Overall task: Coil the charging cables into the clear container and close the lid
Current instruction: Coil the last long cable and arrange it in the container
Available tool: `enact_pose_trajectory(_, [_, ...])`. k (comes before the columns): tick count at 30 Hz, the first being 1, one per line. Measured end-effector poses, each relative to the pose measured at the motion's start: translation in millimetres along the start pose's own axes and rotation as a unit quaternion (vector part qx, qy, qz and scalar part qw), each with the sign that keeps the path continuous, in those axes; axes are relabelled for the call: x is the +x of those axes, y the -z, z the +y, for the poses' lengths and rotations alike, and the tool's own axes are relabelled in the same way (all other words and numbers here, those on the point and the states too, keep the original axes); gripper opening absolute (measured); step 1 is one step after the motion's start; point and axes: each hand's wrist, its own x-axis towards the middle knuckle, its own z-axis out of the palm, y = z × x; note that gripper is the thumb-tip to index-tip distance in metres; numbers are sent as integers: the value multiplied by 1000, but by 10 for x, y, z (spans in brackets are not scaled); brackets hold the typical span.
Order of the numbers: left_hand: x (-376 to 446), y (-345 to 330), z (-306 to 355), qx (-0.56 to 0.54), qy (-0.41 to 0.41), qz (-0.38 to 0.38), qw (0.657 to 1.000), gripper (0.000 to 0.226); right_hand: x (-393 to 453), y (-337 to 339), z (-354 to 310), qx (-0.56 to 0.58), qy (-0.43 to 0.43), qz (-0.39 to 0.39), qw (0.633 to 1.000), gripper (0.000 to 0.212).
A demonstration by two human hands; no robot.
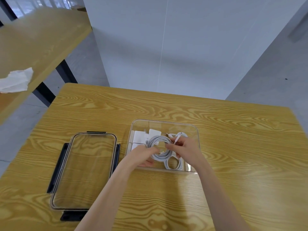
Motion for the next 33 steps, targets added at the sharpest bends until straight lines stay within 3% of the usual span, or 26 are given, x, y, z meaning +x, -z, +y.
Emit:
enact_pose_trajectory(3, [-123, -7, 52, -102, -53, 15, 993, 31, -50, 44, -107, 20, 13, 2, 1000, 22])
enact_pose_trajectory(5, [-184, -25, 66, -103, -111, 89, 984, 24, -69, 63, -155, 12, 22, 12, 1000, 33])
enact_pose_trajectory(7, [-226, -50, 62, -108, -169, 160, 966, 28, -87, 79, -202, 2, 26, 16, 1000, 37])
enact_pose_trajectory(9, [-275, -68, 58, -124, -203, 183, 954, 33, -118, 95, -247, 9, 29, 13, 999, 40])
enact_pose_trajectory(12, [-347, -97, 83, -129, -234, 179, 947, 19, -192, 96, -299, 29, 28, 35, 999, 43])
enact_pose_trajectory(15, [-375, -123, 105, -125, -245, 173, 946, 7, -244, 64, -299, 58, 41, 106, 992, 42])
enact_pose_trajectory(22, [-420, -122, 172, -187, -225, 167, 942, 5, -351, 82, -376, 227, 48, 224, 947, 23])
enact_pose_trajectory(26, [-457, -114, 195, -230, -222, 152, 935, 6, -370, 231, -425, 315, 32, 232, 920, 24])
enact_pose_trajectory(33, [-472, -161, 184, -211, -241, 125, 939, 4, -267, 253, -349, 342, -46, 170, 923, 16])
